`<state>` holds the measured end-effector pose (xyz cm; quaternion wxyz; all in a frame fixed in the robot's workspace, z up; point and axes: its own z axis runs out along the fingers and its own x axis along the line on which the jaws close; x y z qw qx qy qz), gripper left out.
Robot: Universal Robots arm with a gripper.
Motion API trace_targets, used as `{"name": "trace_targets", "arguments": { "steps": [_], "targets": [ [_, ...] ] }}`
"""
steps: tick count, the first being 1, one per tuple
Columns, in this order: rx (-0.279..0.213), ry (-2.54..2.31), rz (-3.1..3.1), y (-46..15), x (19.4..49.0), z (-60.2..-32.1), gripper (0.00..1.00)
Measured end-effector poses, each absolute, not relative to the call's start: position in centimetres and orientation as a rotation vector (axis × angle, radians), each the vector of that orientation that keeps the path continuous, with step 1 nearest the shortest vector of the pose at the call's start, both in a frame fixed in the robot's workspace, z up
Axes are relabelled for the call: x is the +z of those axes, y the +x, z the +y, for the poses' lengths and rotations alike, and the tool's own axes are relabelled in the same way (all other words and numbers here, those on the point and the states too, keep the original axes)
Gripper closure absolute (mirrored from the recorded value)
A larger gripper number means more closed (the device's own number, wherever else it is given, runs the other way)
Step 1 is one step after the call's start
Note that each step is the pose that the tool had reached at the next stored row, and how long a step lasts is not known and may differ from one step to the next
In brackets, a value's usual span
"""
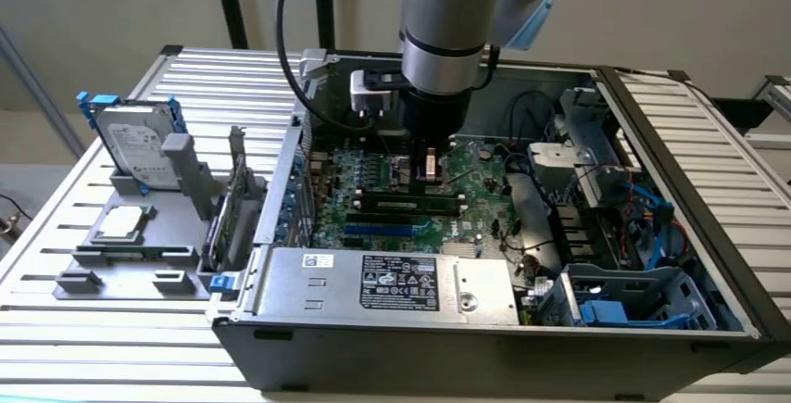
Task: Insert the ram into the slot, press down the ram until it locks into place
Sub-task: 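Insert the ram into the slot, then press down the ram until it locks into place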
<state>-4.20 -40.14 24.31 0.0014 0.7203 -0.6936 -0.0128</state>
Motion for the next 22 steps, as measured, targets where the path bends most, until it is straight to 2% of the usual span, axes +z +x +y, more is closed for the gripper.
{"name": "trace_targets", "arguments": {
  "steps": [22],
  "targets": [
    [-0.040,2.261,-2.177,-4.20,23.54,-39.56,0.90]
  ]
}}
